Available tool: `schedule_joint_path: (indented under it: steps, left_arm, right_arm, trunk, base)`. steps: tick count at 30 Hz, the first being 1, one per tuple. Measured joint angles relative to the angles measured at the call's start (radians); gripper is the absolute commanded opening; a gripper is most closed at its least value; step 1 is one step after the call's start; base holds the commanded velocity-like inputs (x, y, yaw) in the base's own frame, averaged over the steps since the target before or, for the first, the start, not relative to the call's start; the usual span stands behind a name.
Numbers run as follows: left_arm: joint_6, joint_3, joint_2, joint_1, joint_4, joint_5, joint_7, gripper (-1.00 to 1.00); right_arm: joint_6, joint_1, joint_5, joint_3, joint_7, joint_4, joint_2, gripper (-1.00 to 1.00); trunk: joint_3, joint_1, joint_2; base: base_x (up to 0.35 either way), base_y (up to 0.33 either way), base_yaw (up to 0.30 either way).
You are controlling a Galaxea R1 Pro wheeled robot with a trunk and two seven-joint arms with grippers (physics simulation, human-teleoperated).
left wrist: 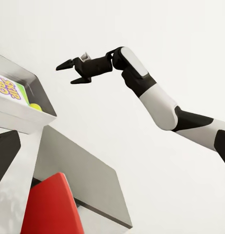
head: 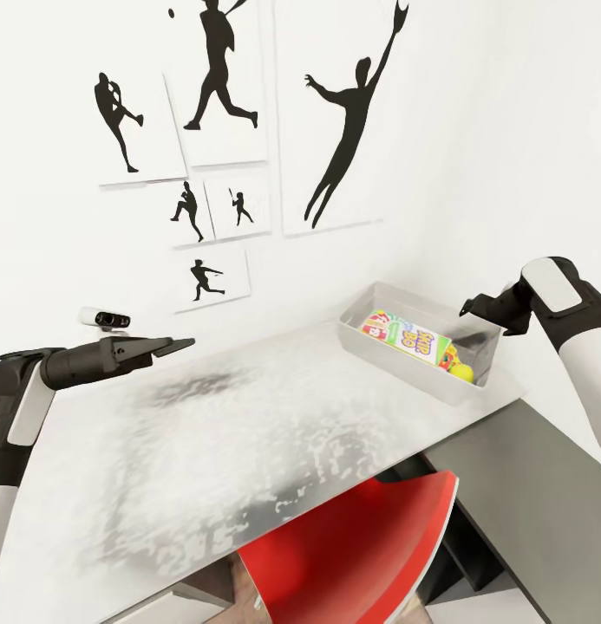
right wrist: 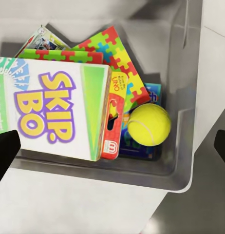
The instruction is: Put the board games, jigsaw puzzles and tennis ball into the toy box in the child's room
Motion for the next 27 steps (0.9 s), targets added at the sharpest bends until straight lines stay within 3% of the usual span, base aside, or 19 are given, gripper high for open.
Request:
schedule_joint_path:
  steps: [9,27]
  left_arm:
    - [0.0,0.008,0.001,0.0,0.0,0.0,0.0,1.0]
    - [0.0,0.008,0.004,0.0,-0.002,0.0,-0.001,1.0]
  right_arm:
    - [0.002,-0.001,0.0,-0.005,0.001,-0.001,0.0,1.0]
    - [0.003,0.0,-0.001,-0.006,0.001,-0.003,0.0,1.0]
  trunk:
    - [0.002,0.0,0.0]
    - [0.03,0.0,0.0]
  base:
    - [0.0,0.0,0.0]
    - [-0.003,0.0,0.0]
